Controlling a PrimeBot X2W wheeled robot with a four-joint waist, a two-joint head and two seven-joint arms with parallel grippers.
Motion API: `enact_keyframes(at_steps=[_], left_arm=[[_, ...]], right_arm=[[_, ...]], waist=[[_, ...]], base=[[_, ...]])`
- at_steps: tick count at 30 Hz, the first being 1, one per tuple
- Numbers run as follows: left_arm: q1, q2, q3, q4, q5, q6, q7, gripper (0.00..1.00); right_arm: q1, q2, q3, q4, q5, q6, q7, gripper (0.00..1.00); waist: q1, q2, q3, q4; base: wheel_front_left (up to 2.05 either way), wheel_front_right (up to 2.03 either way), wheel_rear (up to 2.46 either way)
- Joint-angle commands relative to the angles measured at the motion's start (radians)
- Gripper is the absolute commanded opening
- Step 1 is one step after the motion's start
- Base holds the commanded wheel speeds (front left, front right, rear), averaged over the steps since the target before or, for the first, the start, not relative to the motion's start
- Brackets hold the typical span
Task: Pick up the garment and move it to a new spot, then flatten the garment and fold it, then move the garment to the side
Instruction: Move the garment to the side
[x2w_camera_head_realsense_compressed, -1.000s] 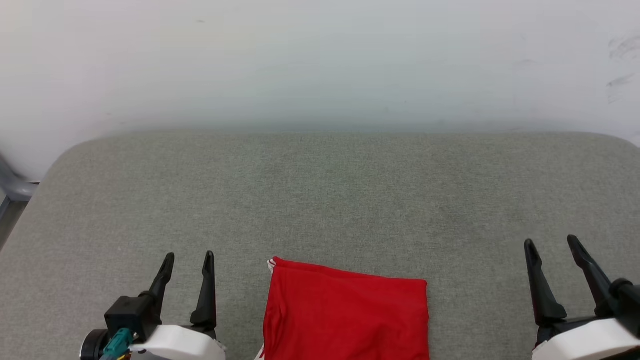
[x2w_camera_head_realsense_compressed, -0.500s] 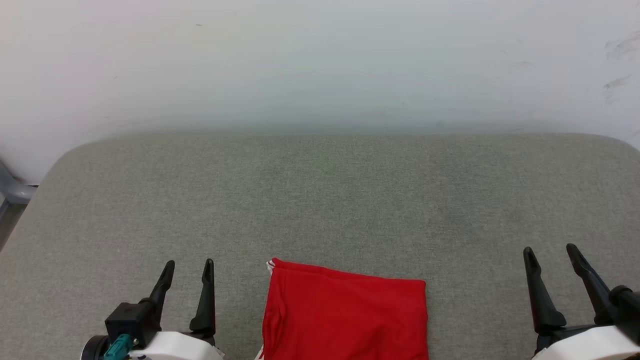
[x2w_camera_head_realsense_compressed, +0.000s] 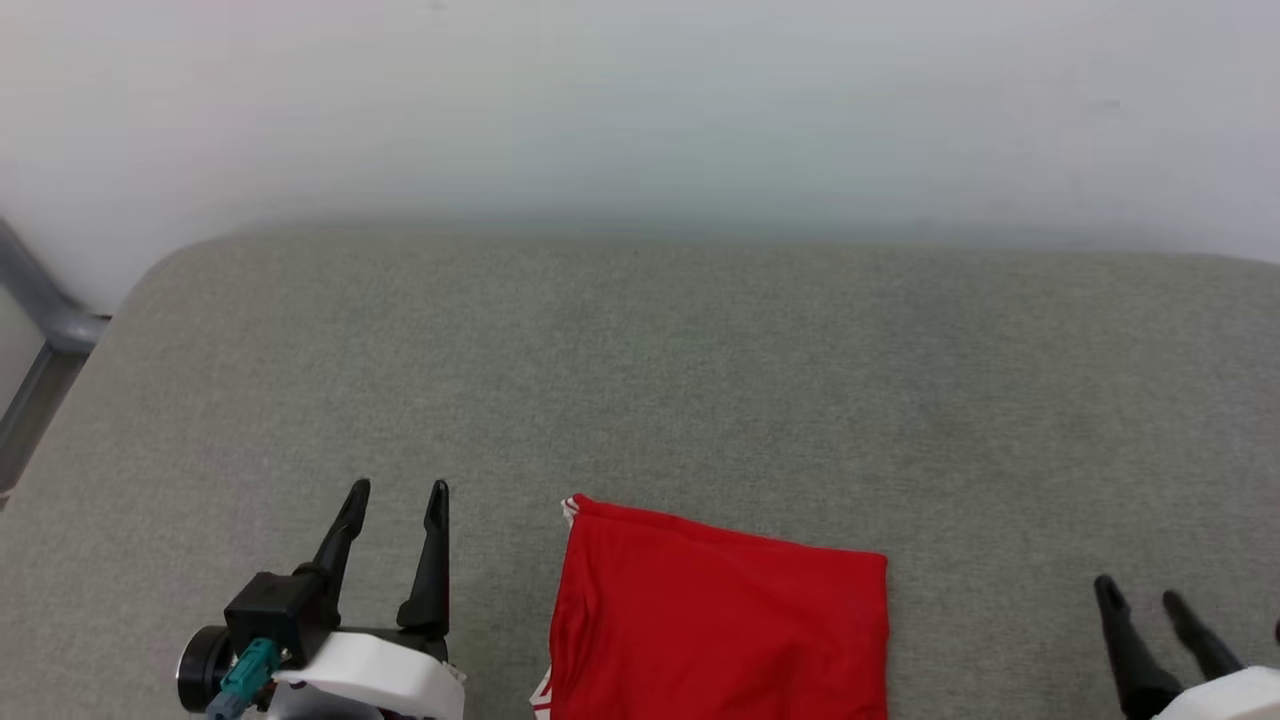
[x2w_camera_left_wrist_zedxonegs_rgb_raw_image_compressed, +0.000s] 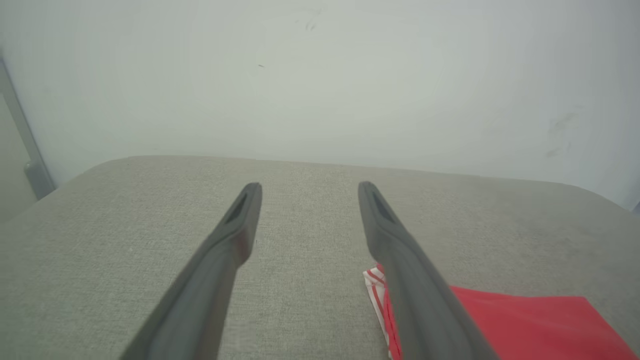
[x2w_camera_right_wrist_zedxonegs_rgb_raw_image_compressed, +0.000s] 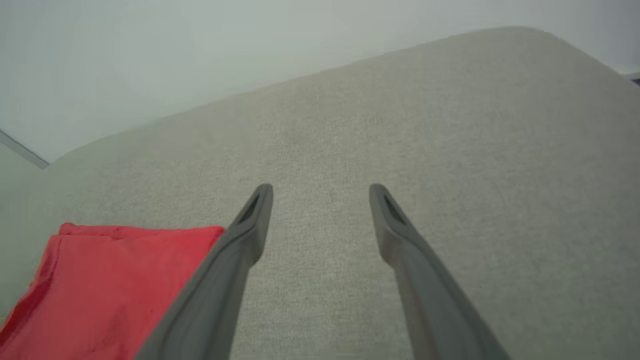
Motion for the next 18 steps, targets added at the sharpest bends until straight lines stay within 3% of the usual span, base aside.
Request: enact_keyframes(at_steps=[1,10,18], left_arm=[[-0.022,-0.007,0.010,-0.004,0.010,-0.011,-0.002,1.00],[-0.079,-0.051,0.038,-0.001,0.038,-0.054,-0.002,1.00],[-0.119,-0.089,0.064,0.011,0.066,-0.093,-0.002,1.00]], right_arm=[[0.000,0.002,0.004,0.028,0.054,0.000,0.038,1.00],[-0.033,-0.018,0.180,0.150,0.366,0.000,0.289,1.00],[-0.101,-0.031,0.256,0.274,0.407,-0.001,0.300,1.00]], waist=[[0.0001,-0.0001,0.033,0.027],[0.0001,-0.0001,0.128,0.091],[0.0001,-0.0001,0.190,0.134]], base=[[0.00,0.00,0.00],[0.00,0.00,0.00],[0.00,0.00,0.00]])
